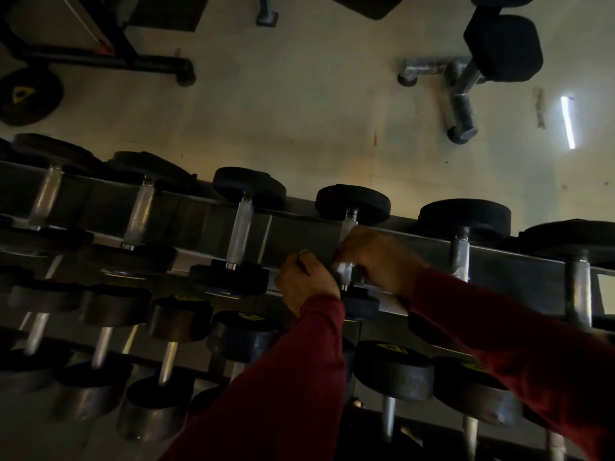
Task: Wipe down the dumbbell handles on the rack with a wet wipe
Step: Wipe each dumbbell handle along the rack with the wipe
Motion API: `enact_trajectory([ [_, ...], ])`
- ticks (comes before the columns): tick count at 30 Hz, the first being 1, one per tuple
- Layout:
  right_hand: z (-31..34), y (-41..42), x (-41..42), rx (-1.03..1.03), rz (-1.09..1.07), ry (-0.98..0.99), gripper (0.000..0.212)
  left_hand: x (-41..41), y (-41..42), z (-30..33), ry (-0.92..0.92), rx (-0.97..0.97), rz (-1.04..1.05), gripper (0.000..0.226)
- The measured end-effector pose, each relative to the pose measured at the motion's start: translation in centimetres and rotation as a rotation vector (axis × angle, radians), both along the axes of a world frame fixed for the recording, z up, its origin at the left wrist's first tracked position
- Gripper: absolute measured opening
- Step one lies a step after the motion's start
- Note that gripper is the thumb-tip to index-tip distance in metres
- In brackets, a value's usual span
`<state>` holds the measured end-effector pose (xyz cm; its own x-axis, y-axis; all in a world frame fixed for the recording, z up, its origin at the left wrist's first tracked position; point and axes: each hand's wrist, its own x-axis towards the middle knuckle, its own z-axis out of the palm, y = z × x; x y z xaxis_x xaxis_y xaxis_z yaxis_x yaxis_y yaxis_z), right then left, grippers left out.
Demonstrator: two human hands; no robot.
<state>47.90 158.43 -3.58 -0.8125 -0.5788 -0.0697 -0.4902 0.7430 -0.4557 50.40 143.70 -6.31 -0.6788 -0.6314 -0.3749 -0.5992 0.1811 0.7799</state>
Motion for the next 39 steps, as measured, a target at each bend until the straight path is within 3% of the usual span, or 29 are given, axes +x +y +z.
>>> enact_trajectory([
  [4, -0.1, -0.8, -2.3, 0.212, -0.029, 0.179, 0.021, 0.0, -0.1, -0.1, 0.007, 0.004, 0.012, 0.048],
  [6, -0.8, -1.2, -1.6, 0.327, 0.081, 0.212, 0.019, 0.0, -0.1, -0.4, 0.007, -0.004, 0.009, 0.05],
  [9, -0.7, -1.3, -0.2, 0.335, 0.3, 0.144, 0.015, 0.0, -0.1, -0.6, 0.029, 0.002, 0.019, 0.053],
  [11, 0.0, -1.3, -1.0, 0.4, 0.378, 0.213, 0.013, -0.1, -0.1, -0.8, 0.04, 0.003, 0.023, 0.056],
  [16, 0.5, -1.4, -3.1, 0.499, 0.097, 0.349, 0.007, -0.1, -0.1, -0.9, 0.038, 0.008, 0.03, 0.058],
  [20, 0.5, -2.5, -0.1, 0.329, 0.255, 0.314, 0.009, -0.2, -0.1, -0.9, 0.059, 0.009, 0.015, 0.057],
  [22, 0.7, -2.8, -0.6, 0.398, 0.297, 0.352, 0.018, -0.1, -0.1, -0.7, 0.057, 0.003, 0.002, 0.055],
  [28, 0.9, -1.7, -1.3, 0.4, 0.033, 0.261, 0.025, 0.0, 0.0, -0.5, 0.056, 0.007, -0.006, 0.054],
  [32, 1.8, -1.2, 2.3, 0.173, -0.065, -0.022, 0.025, 0.0, -0.1, -0.3, 0.075, 0.023, -0.022, 0.055],
  [35, 3.1, 1.2, 4.1, 0.009, -0.37, -0.191, 0.026, 0.2, 0.0, 0.0, 0.092, 0.027, -0.049, 0.057],
  [37, 4.3, 3.3, 5.6, -0.243, -0.67, -0.366, 0.025, 0.4, 0.2, 0.4, 0.109, -0.024, -0.112, 0.059],
  [39, 5.6, 5.2, 7.2, -0.662, -0.963, -0.694, 0.022, 0.6, 0.2, 0.9, 0.13, -0.118, -0.21, 0.06],
])
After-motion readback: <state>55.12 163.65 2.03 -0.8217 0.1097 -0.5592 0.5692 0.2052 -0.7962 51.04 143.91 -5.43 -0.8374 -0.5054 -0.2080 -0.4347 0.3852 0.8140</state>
